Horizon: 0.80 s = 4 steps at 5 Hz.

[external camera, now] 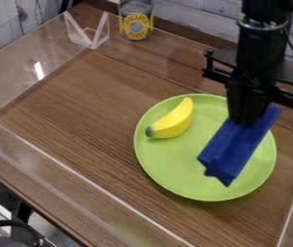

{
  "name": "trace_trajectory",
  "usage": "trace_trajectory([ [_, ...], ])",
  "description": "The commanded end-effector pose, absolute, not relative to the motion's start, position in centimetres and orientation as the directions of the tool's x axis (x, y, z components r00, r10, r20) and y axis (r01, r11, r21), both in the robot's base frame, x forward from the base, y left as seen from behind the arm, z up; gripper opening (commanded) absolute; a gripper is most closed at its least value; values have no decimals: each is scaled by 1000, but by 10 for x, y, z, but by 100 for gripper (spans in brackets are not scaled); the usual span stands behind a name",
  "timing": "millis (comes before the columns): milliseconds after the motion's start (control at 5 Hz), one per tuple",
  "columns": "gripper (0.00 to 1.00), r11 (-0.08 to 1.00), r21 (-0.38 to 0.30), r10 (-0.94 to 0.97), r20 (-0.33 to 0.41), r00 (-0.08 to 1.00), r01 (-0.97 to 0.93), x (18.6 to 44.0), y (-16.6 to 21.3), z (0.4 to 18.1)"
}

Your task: Put the blue object in the green plate

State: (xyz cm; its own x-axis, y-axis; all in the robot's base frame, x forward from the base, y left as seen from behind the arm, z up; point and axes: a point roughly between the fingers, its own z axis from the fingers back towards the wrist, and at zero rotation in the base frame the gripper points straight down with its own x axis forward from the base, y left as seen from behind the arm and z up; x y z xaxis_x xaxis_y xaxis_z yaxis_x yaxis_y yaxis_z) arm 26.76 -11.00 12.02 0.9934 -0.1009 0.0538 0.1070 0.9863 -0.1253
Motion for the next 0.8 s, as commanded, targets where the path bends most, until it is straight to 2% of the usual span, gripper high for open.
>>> trace_trajectory([
  [0,100,985,-132,-93,120,988,109,266,-113,130],
  [200,100,985,-129,-97,109,989,111,258,-115,123],
  [600,100,987,-108,-109,100,989,119,256,-113,96],
])
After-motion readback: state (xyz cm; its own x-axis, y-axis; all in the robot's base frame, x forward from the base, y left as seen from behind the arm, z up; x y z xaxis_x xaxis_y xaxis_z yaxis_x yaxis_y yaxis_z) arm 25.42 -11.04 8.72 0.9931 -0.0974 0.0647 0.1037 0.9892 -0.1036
